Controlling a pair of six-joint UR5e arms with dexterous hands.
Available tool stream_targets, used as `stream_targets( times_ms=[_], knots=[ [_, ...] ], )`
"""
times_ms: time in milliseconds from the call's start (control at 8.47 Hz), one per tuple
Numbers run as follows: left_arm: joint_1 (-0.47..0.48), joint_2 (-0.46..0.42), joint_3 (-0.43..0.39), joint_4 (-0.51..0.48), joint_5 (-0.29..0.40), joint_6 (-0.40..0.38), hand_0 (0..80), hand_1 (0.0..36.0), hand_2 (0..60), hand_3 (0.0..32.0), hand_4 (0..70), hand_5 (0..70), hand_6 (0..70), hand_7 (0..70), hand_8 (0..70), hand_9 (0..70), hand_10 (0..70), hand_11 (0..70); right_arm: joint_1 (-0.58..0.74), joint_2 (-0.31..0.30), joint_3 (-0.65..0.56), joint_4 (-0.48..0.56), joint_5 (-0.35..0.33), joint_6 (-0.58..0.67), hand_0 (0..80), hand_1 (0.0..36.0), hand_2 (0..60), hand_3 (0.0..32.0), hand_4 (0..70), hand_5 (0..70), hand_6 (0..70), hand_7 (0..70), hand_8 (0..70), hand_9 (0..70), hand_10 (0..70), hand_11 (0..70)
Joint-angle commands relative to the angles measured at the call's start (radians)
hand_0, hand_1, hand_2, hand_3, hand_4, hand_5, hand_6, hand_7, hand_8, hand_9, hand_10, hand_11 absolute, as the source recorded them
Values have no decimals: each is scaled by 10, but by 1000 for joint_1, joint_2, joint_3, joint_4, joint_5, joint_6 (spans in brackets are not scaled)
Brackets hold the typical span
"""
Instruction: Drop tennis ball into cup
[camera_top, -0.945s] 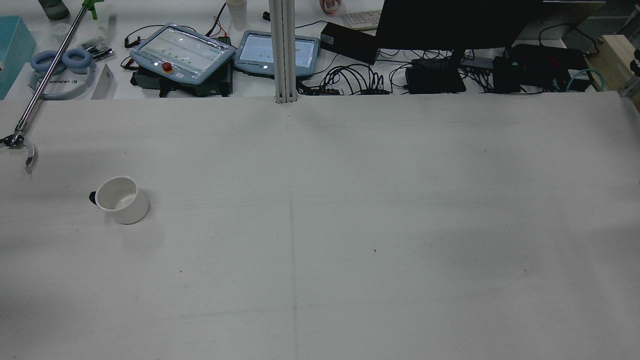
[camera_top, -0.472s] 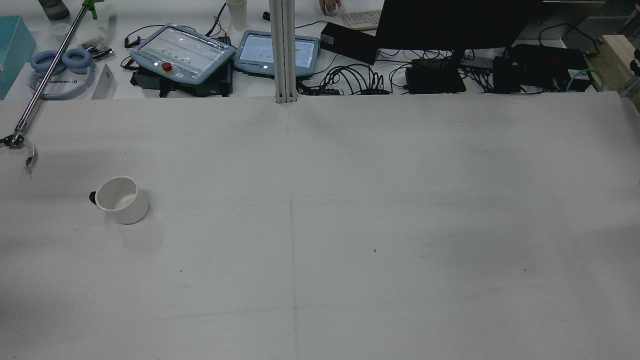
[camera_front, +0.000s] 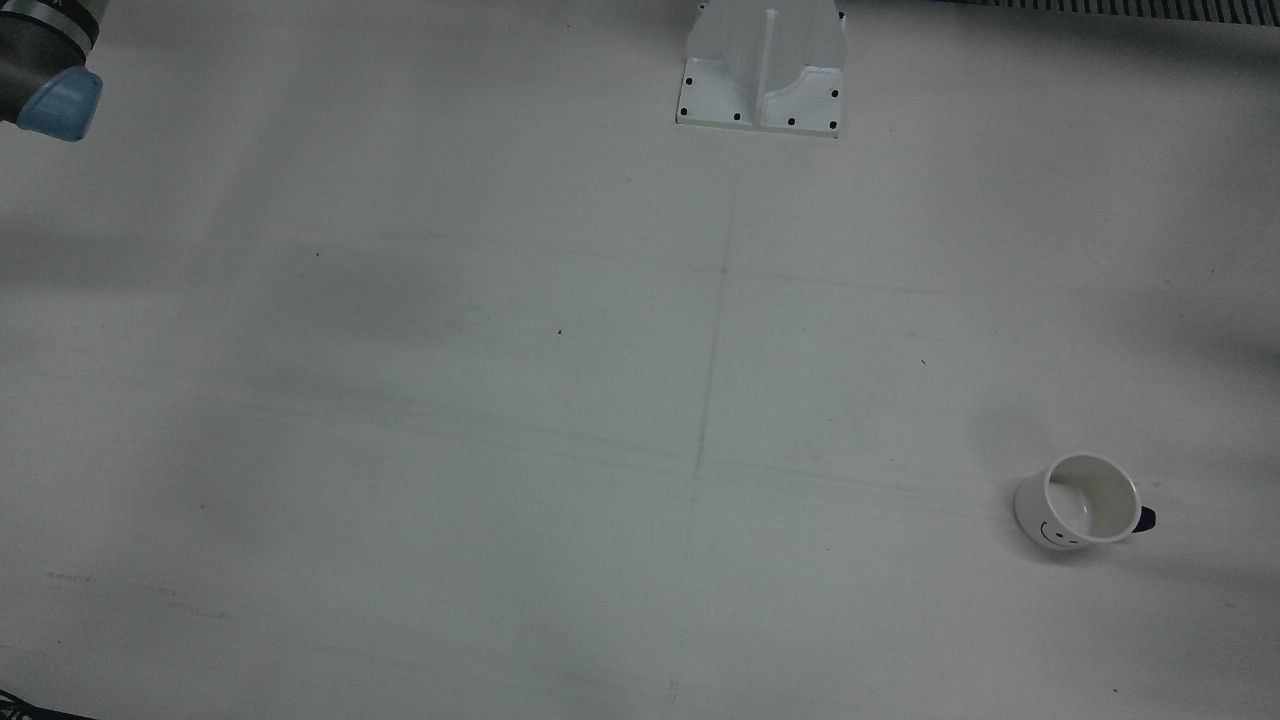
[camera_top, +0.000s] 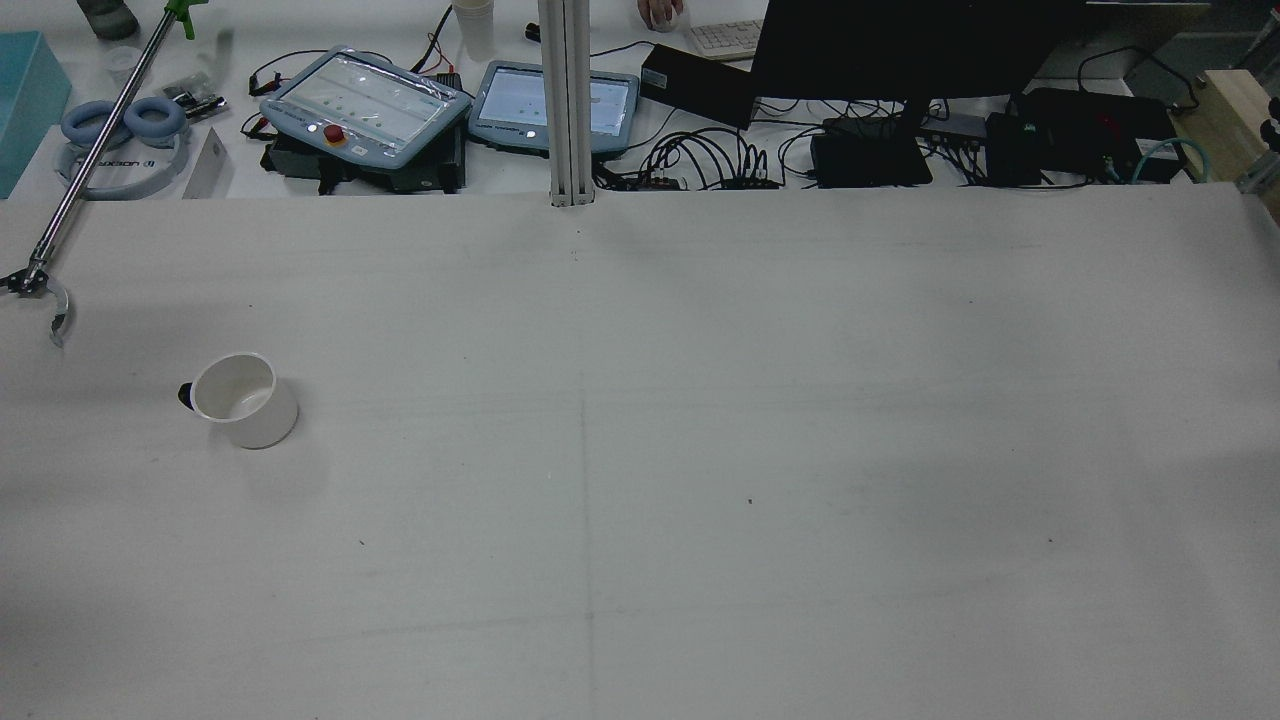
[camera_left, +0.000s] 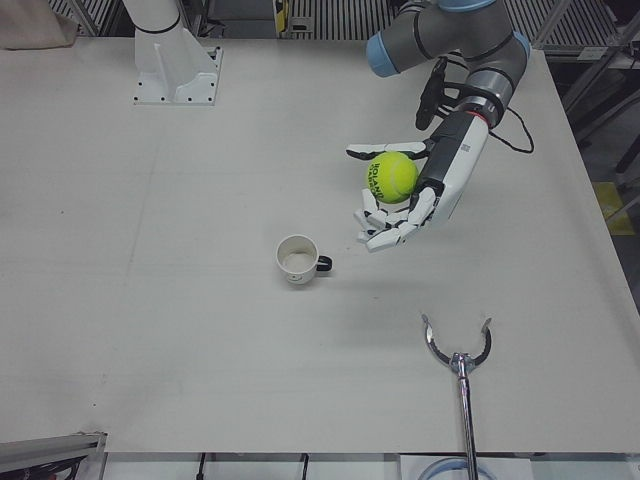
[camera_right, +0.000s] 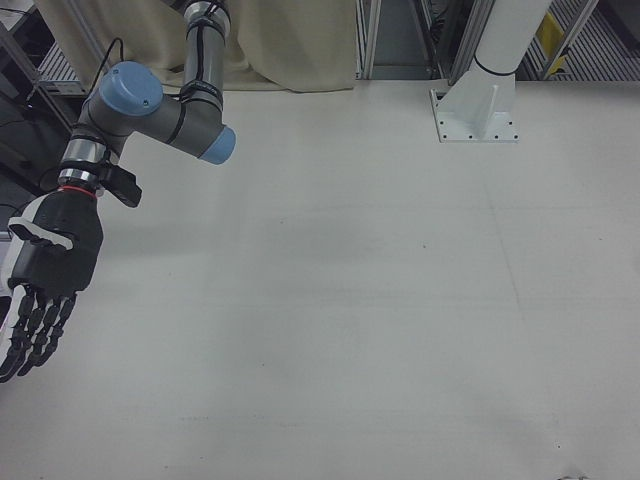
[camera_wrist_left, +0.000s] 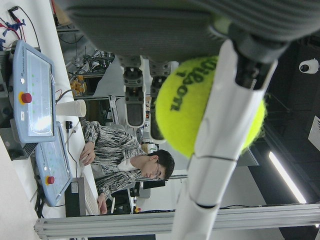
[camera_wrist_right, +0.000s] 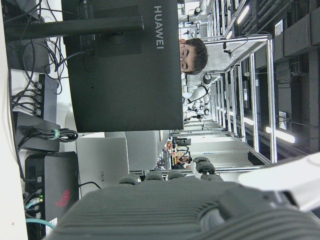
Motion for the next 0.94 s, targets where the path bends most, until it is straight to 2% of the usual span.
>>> stream_targets(
  times_ms=[0,118,472,709,827],
  knots=[
    [-2,29,-4,-11,-1,-3,800,326,7,0,66,212,542,587,343,449,196,320,-1,0,0,0,0,0,0,0,0,0,0,0,0,0,0,0,0,0],
    [-2,34,0,-27,-1,-3,800,326,10,0,66,216,561,583,347,450,197,321,0,1,0,0,0,0,0,0,0,0,0,0,0,0,0,0,0,0],
    [-2,78,-32,-44,-1,-8,800,336,4,0,74,205,501,595,332,447,190,313,-1,0,0,0,0,0,0,0,0,0,0,0,0,0,0,0,0,0],
    [2,68,-32,-35,-1,-8,800,329,18,0,81,236,644,570,362,445,192,315,-1,1,0,0,0,0,0,0,0,0,0,0,0,0,0,0,0,0],
    [3,52,-32,-19,0,-8,800,331,17,0,86,232,645,577,362,446,192,314,0,1,0,0,0,0,0,0,0,0,0,0,0,0,0,0,0,0]
  ],
)
